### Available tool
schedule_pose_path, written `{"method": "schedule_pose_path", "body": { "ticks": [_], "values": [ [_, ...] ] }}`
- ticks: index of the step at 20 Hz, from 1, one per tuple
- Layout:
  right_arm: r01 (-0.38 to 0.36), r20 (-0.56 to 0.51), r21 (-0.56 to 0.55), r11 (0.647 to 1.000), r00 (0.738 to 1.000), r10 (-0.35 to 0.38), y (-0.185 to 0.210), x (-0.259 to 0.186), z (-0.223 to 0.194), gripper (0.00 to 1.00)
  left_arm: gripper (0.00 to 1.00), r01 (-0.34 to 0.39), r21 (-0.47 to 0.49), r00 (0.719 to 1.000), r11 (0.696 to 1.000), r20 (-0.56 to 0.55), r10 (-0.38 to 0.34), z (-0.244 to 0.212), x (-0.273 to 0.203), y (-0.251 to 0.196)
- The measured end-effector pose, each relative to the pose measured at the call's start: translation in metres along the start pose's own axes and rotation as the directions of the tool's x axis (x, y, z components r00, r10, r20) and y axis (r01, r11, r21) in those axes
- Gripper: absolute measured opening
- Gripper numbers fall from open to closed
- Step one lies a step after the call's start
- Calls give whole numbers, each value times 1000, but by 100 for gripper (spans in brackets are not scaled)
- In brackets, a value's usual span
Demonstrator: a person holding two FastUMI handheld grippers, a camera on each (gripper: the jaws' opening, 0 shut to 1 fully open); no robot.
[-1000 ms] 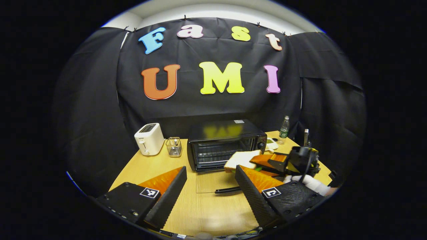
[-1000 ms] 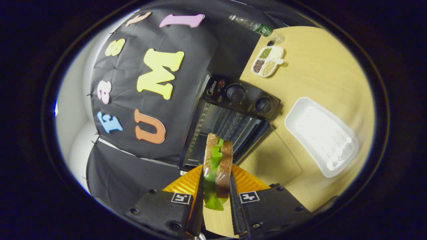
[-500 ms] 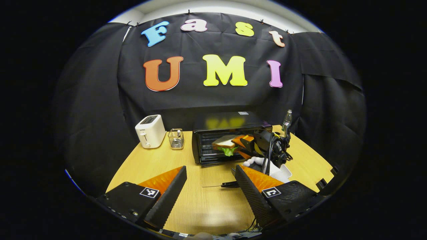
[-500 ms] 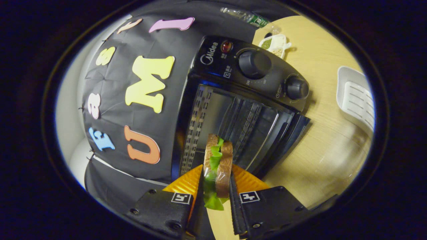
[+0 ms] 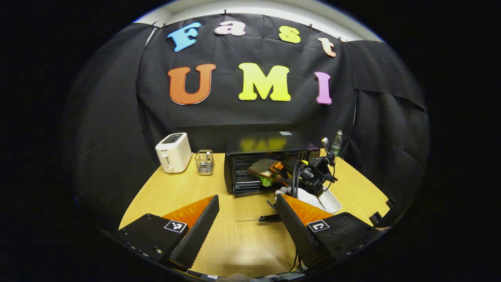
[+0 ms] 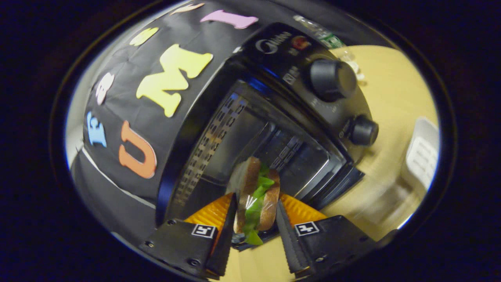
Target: Open the electric oven with the left hand, put the food in, and close the electric oven.
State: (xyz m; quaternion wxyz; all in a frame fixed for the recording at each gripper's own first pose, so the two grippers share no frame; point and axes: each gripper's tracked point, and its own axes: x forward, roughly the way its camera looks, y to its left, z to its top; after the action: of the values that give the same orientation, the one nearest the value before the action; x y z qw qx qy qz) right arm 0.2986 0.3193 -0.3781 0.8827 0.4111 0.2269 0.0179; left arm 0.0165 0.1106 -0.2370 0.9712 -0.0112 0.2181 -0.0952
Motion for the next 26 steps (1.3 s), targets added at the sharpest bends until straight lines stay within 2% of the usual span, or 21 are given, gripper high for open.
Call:
{"method": "schedule_pose_path", "body": {
  "ticks": [1, 2, 3, 5, 7, 8, 9, 10, 15, 16, 19, 20, 22, 23, 24, 25, 26],
  "values": [
    [4, 1, -52, 999, 1000, -4, 1, 0, 1, 60, 96, 0, -4, 1000, 1000, -2, 0, 0, 2, 0],
    [33, 14, -120, 992, 999, -31, -3, -1, 6, 76, 96, -1, -7, 1000, 1000, -2, 1, -1, 4, 0],
    [68, 31, -200, 978, 998, -63, -7, -4, 11, 83, 96, -2, -10, 1000, 1000, 0, 2, -1, 5, 0],
    [132, 62, -359, 924, 991, -117, -15, -11, 17, 100, 96, -9, -10, 1000, 1000, 5, 9, 0, 9, 2],
    [128, 62, -445, 886, 992, -112, -9, -13, 16, 100, 96, -12, -16, 1000, 1000, 18, 13, 3, 11, 2],
    [118, 57, -458, 881, 993, -103, -8, -13, 18, 96, 96, -17, -16, 1000, 1000, 25, 17, 3, 12, 2],
    [108, 55, -470, 876, 994, -93, -7, -17, 20, 100, 96, -23, -12, 999, 1000, 32, 23, 4, 13, 4],
    [103, 53, -483, 869, 995, -89, -7, -25, 23, 100, 96, -29, -9, 999, 1000, 35, 29, 4, 13, 5],
    [72, 82, -607, 791, 996, -28, 16, -106, 49, 100, 96, -53, 4, 996, 999, 73, 53, 3, 16, 7],
    [75, 94, -633, 771, 995, -20, 19, -124, 59, 96, 96, -63, 5, 995, 998, 74, 62, 1, 16, 8],
    [86, 128, -703, 706, 992, 7, 23, -179, 89, 96, 96, -80, 4, 995, 997, 60, 79, -14, 22, 5],
    [90, 138, -715, 694, 990, 13, 23, -196, 99, 100, 96, -81, 3, 995, 997, 52, 81, -21, 24, 2],
    [97, 164, -726, 681, 986, 34, 27, -232, 122, 100, 96, -88, 6, 996, 996, 24, 88, -39, 30, -5],
    [102, 182, -726, 680, 982, 47, 29, -248, 135, 96, 96, -86, 5, 996, 996, 14, 86, -46, 34, -11],
    [113, 198, -732, 672, 979, 50, 29, -264, 145, 100, 96, -85, 2, 996, 996, -2, 85, -55, 37, -17],
    [122, 210, -736, 666, 976, 52, 29, -279, 156, 96, 96, -90, -1, 996, 996, -16, 90, -63, 39, -22],
    [128, 222, -735, 666, 973, 58, 30, -294, 166, 96, 96, -91, -1, 996, 996, -24, 91, -68, 43, -28]
  ]
}}
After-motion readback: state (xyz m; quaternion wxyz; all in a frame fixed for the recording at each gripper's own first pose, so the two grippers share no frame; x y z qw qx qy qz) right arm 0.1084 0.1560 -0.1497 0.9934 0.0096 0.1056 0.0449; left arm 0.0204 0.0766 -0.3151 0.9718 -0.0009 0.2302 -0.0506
